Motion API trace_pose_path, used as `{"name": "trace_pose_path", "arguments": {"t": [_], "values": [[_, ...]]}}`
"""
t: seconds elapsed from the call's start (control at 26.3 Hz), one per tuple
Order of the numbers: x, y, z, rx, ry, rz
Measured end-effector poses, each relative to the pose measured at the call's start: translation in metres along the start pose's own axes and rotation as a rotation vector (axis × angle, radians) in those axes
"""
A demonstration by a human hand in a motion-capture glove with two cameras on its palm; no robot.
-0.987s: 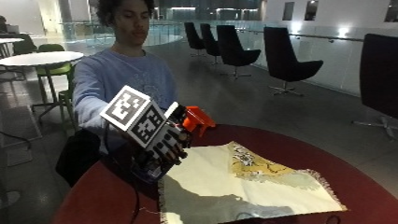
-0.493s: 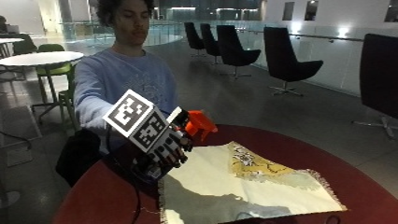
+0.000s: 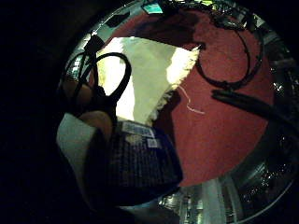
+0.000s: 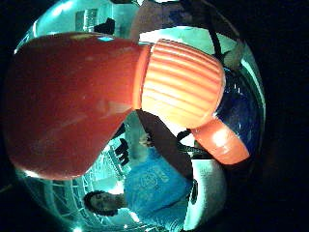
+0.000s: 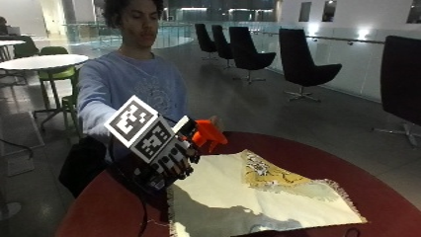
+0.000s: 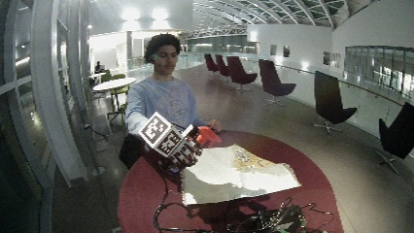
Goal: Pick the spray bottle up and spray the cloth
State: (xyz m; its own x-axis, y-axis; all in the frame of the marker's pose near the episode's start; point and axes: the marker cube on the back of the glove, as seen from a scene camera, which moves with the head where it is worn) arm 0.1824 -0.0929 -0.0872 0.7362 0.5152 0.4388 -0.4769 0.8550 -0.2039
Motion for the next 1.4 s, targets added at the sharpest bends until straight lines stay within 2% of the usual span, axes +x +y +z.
{"name": "trace_pose_path", "arguments": {"t": [1.4], "values": [[0.007, 0.007, -0.004, -0.001, -0.021, 0.011]]}}
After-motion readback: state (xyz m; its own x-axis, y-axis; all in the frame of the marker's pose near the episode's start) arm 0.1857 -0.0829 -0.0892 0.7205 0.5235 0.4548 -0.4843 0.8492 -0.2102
